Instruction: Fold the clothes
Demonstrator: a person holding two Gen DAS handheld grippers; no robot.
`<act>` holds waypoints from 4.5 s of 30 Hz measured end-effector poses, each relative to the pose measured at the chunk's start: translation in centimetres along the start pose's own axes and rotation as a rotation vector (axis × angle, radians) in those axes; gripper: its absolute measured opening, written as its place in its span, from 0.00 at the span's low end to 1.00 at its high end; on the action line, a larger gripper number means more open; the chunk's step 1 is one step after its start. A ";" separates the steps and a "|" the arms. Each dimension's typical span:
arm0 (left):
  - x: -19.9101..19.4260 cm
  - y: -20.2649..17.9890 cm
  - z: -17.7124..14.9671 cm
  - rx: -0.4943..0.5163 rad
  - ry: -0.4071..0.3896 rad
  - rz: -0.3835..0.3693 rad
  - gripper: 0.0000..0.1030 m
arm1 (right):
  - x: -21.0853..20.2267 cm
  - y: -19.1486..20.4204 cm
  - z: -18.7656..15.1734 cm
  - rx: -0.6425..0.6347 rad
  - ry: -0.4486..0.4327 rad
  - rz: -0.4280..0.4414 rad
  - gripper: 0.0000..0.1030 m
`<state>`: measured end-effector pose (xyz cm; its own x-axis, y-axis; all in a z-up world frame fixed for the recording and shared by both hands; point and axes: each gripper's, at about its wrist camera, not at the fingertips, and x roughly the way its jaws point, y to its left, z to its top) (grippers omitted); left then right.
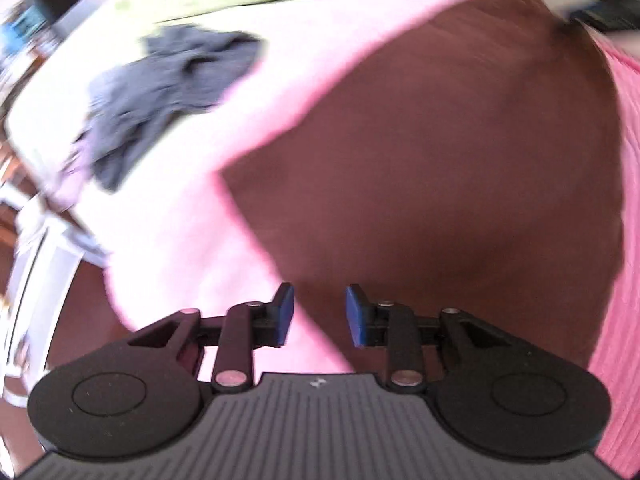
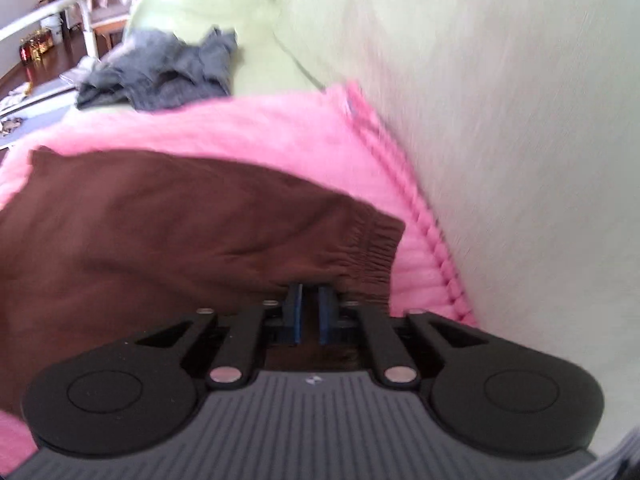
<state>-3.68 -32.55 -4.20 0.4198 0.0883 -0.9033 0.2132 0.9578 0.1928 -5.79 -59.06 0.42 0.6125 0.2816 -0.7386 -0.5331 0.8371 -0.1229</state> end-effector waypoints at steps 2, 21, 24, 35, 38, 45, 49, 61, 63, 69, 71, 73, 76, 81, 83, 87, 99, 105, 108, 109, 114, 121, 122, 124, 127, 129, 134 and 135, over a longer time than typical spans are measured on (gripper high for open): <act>-1.1 0.5 -0.6 -0.003 -0.003 0.007 0.36 | -3.0 2.5 -1.1 0.019 -0.023 0.029 0.37; 3.9 1.4 9.1 0.732 0.057 -0.100 0.37 | -8.2 23.0 -5.3 0.624 0.122 0.109 0.46; 5.0 2.4 8.9 0.795 0.067 -0.186 0.37 | -7.4 24.3 -6.4 0.835 0.188 -0.019 0.46; 6.3 6.0 9.2 0.974 0.030 -0.366 0.21 | -6.6 32.5 -4.9 1.308 0.152 -0.356 0.50; 6.1 6.3 9.6 1.010 0.020 -0.374 0.22 | -6.2 34.0 -4.0 1.353 0.131 -0.385 0.50; 6.5 5.2 9.6 1.083 0.024 -0.437 0.22 | -5.4 35.8 -3.2 1.441 0.085 -0.424 0.53; 7.1 5.0 9.9 1.090 0.052 -0.451 0.24 | -5.1 36.2 -3.3 1.479 0.056 -0.443 0.54; 8.5 4.8 11.2 1.085 0.086 -0.497 0.01 | -3.2 36.3 -6.8 1.776 -0.088 -0.434 0.36; 8.1 4.8 11.1 1.112 0.068 -0.494 0.01 | -2.9 36.6 -7.1 1.818 -0.128 -0.410 0.05; 6.2 5.8 11.1 1.230 -0.018 -0.462 0.01 | -4.5 37.8 -5.2 1.885 -0.234 -0.376 0.04; 5.9 6.3 11.5 1.241 -0.032 -0.448 0.01 | -4.6 38.0 -4.8 1.911 -0.256 -0.343 0.04; 5.7 6.4 11.9 1.237 -0.038 -0.446 0.01 | -4.3 38.1 -4.1 1.918 -0.262 -0.317 0.04; 6.3 5.8 11.5 1.241 -0.035 -0.442 0.01 | -3.4 38.0 -3.7 1.885 -0.202 -0.325 0.05; 7.1 5.6 8.9 1.318 -0.019 -0.389 0.01 | -0.6 38.4 -5.1 1.907 -0.067 -0.296 0.12; 7.2 5.5 8.6 1.336 -0.028 -0.376 0.01 | -0.8 38.5 -5.0 1.913 -0.075 -0.308 0.19; 6.6 6.7 8.7 1.361 -0.007 -0.328 0.01 | -2.4 38.5 -3.9 1.879 -0.099 -0.364 0.21; 5.3 2.9 8.6 1.278 -0.016 -0.405 0.09 | 1.4 34.8 -1.0 1.445 0.034 -0.387 0.21; 5.3 3.3 9.5 1.202 0.046 -0.431 0.18 | -0.3 33.4 0.4 1.394 -0.018 -0.393 0.25; 6.5 3.5 9.0 1.250 0.090 -0.339 0.18 | 2.0 32.9 -0.2 1.400 0.078 -0.355 0.26; 6.3 3.7 9.0 1.264 0.102 -0.326 0.18 | 2.6 32.8 -0.5 1.395 0.117 -0.336 0.26; 1.7 5.5 9.7 1.320 0.054 -0.308 0.20 | -0.8 32.5 1.0 1.321 0.106 -0.356 0.27; -0.5 6.2 4.3 1.781 -0.238 -0.286 0.37 | -0.8 33.6 4.5 0.907 0.140 -0.361 0.28; -0.1 6.0 4.0 1.811 -0.241 -0.295 0.37 | -0.6 34.0 4.6 0.868 0.143 -0.354 0.28; 0.5 5.0 4.6 1.768 -0.158 -0.330 0.37 | 0.4 34.8 5.5 0.796 0.143 -0.332 0.28; 1.7 3.5 7.7 1.555 0.030 -0.372 0.37 | 0.9 34.6 6.1 0.887 0.112 -0.307 0.29; 1.9 3.1 9.3 1.451 0.099 -0.409 0.38 | 1.3 34.3 6.3 0.980 0.095 -0.317 0.33; 1.7 2.8 11.7 1.340 0.123 -0.432 0.37 | 2.3 34.5 7.2 1.081 0.097 -0.407 0.36; 1.6 2.8 12.0 1.337 0.125 -0.432 0.37 | 2.4 34.6 7.6 1.095 0.101 -0.426 0.36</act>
<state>8.14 -33.05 -0.52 0.0418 -0.0503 -0.9979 0.9973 -0.0577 0.0447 -18.32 -25.80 -0.57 0.5450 -0.1150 -0.8305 0.5182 0.8249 0.2259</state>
